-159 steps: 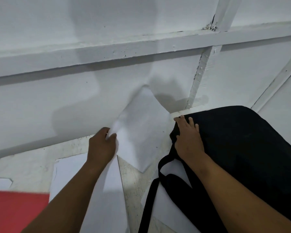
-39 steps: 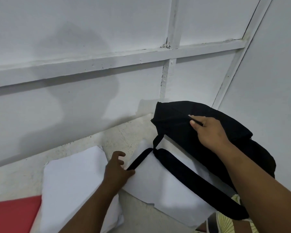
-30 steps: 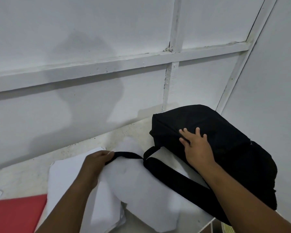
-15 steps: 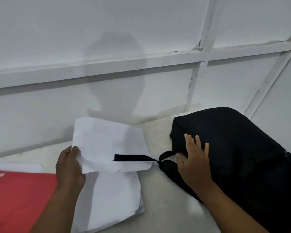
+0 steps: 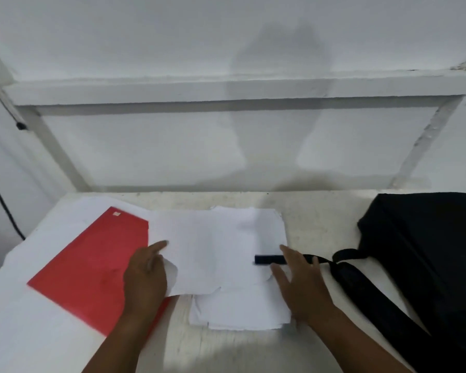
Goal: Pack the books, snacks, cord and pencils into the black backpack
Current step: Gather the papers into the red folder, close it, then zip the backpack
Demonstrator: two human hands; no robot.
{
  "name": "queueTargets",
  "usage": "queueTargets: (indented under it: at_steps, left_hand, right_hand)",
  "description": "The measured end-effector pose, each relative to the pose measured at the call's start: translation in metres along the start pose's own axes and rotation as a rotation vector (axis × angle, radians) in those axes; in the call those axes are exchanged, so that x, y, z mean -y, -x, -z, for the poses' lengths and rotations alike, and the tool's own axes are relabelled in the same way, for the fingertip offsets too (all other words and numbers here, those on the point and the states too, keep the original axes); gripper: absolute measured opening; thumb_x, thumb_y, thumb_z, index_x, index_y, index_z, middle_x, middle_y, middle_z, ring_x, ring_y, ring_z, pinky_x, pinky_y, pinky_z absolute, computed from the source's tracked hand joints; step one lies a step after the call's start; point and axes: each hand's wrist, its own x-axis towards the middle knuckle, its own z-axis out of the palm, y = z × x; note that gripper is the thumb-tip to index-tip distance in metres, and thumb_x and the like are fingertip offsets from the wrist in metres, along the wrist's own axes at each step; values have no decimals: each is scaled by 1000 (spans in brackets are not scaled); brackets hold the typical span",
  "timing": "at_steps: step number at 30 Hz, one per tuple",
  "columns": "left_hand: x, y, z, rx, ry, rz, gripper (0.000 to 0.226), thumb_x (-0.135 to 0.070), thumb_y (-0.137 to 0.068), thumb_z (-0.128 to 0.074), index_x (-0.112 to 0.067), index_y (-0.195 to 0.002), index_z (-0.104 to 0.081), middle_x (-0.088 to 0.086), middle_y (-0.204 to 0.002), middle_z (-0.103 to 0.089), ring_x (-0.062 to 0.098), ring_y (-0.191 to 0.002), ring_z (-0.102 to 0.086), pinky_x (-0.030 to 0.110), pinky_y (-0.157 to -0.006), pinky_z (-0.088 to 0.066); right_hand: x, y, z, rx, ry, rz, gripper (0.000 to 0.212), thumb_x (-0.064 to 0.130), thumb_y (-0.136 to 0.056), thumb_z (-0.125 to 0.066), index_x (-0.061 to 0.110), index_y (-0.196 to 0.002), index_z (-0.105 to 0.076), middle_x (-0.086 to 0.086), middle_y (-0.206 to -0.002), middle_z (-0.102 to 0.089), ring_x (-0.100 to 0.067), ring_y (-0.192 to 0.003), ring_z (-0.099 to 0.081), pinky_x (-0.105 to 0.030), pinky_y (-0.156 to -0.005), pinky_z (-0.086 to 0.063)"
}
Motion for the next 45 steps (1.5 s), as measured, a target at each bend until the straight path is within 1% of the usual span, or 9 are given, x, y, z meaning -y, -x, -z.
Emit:
queueTargets:
  at_steps: [7, 13, 16, 19, 23, 31, 36, 41, 45]
  left_hand:
    - [-3, 14, -11, 59, -66, 148, 45, -18, -95, -64, -18, -139, -57, 2, -137, -51, 14, -118, -51, 29, -101, -39]
    - [-8, 40, -26, 406, -300, -40, 40, -59, -84, -68, -38, -119, -70, -11, -63, -63, 3, -65, -61, 16, -67, -46]
    - [-4, 33, -23, 273, -216, -121, 30, -51, -87, -69, -34, -111, -75, -14, -51, -55, 2, -53, -55, 18, -63, -48]
    - [13, 17, -22, 151, -410, -248, 44, -58, -89, -54, -34, -123, -67, -14, -100, -65, 9, -97, -57, 35, -89, -48]
    - [32, 14, -38, 338, -582, -215, 60, -74, -84, -34, -42, -123, -67, -5, -154, -37, 24, -146, -23, 52, -111, -27]
    - [37, 27, -45, 261, -275, -435, 23, -62, -85, -57, -48, -97, -70, -34, -109, -60, -4, -112, -53, 43, -95, -36]
    - [34, 20, -54, 349, -334, -320, 52, -75, -81, -52, -49, -125, -60, -23, -136, -46, 4, -133, -37, 41, -111, -27]
    - [44, 19, -57, 327, -228, -345, 24, -66, -78, -62, -42, -80, -66, -17, -139, -53, 14, -135, -42, 52, -110, -32]
    - [47, 13, -53, 340, -159, -363, 35, -59, -80, -66, -28, -65, -64, -22, -141, -53, 11, -135, -43, 48, -108, -38]
  right_hand:
    - [3, -18, 2, -54, 211, -185, 69, 62, -95, -18, 22, -151, -26, 3, -156, -33, -24, -145, -26, -60, -118, 1]
    - [13, -14, -7, 177, 204, -143, 79, 67, -97, -23, 23, -158, -1, 1, -166, -3, -19, -153, 5, -47, -120, 14]
    - [-4, -13, -9, 152, 124, -101, 78, 62, -98, -33, 20, -158, -8, 2, -166, -7, -14, -153, 4, -39, -123, 8]
    - [-20, -9, -10, 91, 70, -23, 72, 64, -95, -29, 21, -154, -28, 4, -163, -23, -10, -151, -6, -32, -123, 1]
    - [-29, -11, -6, 2, 119, -84, 79, 69, -93, -11, 19, -150, -35, -2, -158, -34, -20, -149, -19, -39, -123, -12]
    - [-42, -22, 19, -80, 83, -378, 70, 53, -102, -28, 17, -158, -8, -12, -166, 3, -25, -152, 6, -41, -122, 1]
    - [-27, -6, 7, 1, -58, -196, 71, 62, -94, -27, 22, -153, -30, 1, -164, -19, -16, -153, -2, -29, -120, 1]
    - [-19, 0, -4, 79, -35, -149, 67, 56, -99, -38, 20, -154, -28, 0, -166, -9, -12, -152, 9, -27, -119, 12]
    - [-10, 5, -12, 46, -80, -176, 67, 43, -98, -53, 23, -155, -25, 1, -164, -16, -17, -152, -3, -31, -122, -4]
